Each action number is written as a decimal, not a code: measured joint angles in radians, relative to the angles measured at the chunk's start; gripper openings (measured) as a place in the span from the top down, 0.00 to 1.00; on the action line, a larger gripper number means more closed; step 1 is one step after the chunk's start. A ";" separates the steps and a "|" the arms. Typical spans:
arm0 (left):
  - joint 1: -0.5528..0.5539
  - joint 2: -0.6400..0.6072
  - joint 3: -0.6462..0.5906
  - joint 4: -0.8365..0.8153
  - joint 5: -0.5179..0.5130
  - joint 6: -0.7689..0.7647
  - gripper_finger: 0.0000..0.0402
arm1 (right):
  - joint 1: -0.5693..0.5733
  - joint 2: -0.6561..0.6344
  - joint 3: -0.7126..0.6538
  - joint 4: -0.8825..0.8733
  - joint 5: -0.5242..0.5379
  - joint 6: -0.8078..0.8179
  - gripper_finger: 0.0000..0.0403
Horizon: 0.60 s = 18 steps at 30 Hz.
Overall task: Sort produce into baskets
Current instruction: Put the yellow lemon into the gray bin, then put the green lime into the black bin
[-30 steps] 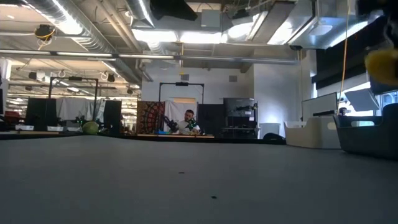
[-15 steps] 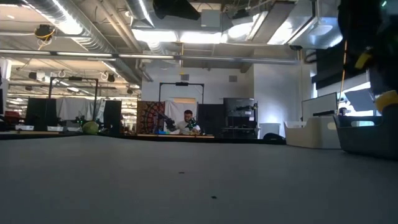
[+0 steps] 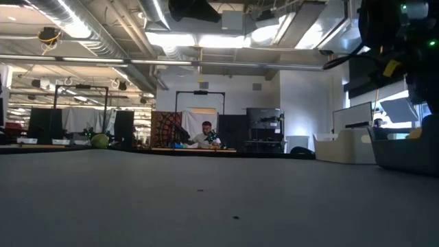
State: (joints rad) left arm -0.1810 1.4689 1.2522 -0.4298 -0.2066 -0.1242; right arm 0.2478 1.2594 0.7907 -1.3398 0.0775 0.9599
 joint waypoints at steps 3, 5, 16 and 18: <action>0.000 0.000 0.000 0.000 0.000 0.000 0.35 | 0.000 0.000 0.013 -0.016 0.004 -0.007 0.35; 0.002 0.000 0.000 0.000 -0.002 0.000 0.35 | 0.000 0.000 0.037 -0.021 0.027 -0.023 0.35; 0.072 0.000 0.000 -0.205 -0.224 -0.117 0.35 | 0.002 0.000 0.195 0.267 0.192 -0.205 0.39; 0.098 0.000 0.000 -0.283 -0.271 -0.161 0.35 | 0.002 0.001 0.195 0.385 0.194 -0.269 0.39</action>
State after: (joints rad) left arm -0.0826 1.4689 1.2522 -0.7127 -0.4777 -0.2851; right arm 0.2493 1.2607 0.9855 -0.9552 0.2716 0.6905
